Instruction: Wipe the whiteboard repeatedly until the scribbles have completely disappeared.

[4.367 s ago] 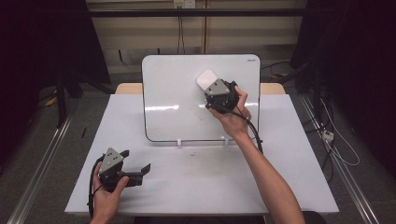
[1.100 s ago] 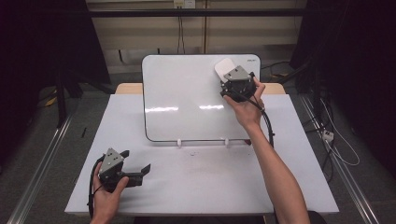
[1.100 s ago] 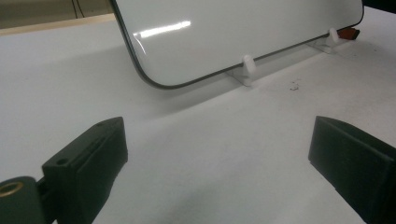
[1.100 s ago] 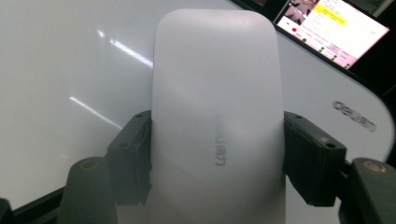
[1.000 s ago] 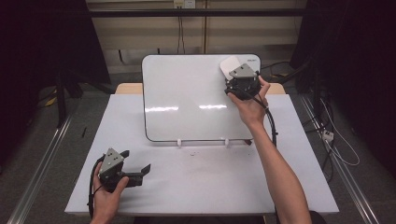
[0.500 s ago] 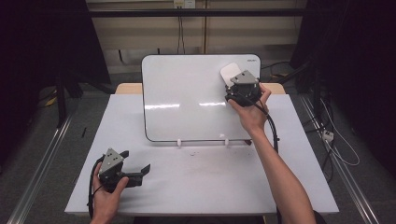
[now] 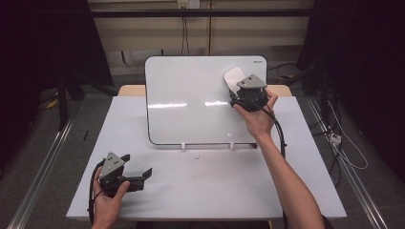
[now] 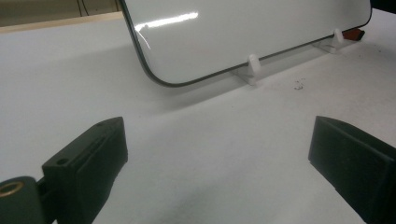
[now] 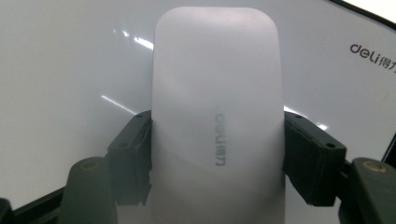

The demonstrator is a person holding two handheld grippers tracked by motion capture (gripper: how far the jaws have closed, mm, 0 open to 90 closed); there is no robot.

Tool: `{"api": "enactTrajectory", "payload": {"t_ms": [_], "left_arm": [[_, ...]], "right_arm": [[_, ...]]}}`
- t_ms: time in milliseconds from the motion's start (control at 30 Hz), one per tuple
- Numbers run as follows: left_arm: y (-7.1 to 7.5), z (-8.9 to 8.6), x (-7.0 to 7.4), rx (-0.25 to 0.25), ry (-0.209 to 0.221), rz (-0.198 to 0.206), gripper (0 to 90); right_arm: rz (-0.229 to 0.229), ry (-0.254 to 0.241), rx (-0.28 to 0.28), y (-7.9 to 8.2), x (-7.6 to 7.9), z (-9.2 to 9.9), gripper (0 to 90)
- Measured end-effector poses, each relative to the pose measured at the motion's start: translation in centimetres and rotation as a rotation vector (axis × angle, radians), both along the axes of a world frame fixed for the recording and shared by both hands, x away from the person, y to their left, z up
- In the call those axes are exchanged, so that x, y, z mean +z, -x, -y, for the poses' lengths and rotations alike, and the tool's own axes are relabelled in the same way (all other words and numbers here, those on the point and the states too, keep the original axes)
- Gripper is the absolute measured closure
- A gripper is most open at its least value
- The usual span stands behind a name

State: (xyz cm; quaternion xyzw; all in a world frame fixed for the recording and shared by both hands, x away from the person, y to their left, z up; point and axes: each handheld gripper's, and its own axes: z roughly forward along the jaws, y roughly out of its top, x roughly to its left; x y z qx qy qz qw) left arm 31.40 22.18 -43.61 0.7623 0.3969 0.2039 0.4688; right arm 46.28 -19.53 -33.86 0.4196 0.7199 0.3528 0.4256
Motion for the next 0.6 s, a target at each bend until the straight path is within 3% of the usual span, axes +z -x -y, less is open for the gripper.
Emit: {"api": "enactTrajectory", "payload": {"t_ms": [200,333,600], "left_arm": [[0.0,-0.1,0.0,0.004,0.004,0.002,4.5],[0.0,0.0,0.0,0.002,0.001,0.002,4.5],[0.0,0.2,0.2,-0.003,0.0,0.01,4.5]], "right_arm": [[-0.002,-0.034,0.024,0.2,0.0,0.3,31.5],[0.048,-0.059,0.058,1.2,1.1,0.1,31.5],[0.064,-0.044,0.051,2.3,1.1,0.6,31.5]]}}
